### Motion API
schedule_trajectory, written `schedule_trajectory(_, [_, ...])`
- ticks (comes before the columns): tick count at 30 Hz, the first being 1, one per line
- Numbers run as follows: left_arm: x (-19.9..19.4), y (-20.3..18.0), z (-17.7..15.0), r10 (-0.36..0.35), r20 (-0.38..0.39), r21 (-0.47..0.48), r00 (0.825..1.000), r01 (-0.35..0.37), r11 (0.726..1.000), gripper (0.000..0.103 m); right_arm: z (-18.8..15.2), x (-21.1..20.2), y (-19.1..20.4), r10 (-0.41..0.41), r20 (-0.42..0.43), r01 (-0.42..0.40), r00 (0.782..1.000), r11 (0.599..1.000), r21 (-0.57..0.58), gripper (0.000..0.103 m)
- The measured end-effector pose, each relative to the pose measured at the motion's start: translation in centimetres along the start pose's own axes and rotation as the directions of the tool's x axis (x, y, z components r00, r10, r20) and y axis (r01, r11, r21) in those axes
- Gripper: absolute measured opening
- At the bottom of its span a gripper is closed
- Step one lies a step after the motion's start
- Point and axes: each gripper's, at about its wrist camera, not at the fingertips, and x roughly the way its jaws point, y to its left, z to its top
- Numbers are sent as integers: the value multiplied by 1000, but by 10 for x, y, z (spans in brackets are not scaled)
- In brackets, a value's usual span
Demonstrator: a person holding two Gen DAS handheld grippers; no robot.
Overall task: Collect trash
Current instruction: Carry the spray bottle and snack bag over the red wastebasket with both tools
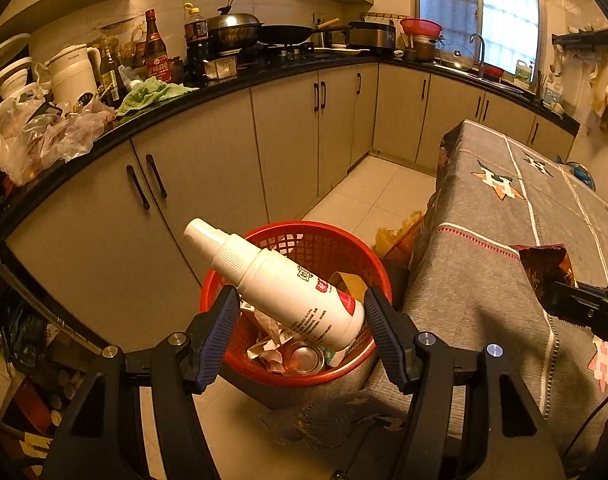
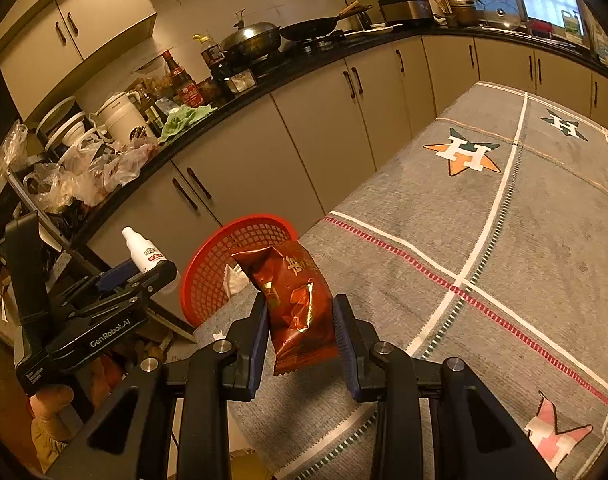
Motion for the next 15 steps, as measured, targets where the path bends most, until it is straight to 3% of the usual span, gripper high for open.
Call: schedule_trajectory(15, [8, 20, -4, 0, -3, -41, 1000, 0, 999, 64, 1, 21, 10, 14, -34, -14, 999, 1000, -15, 34])
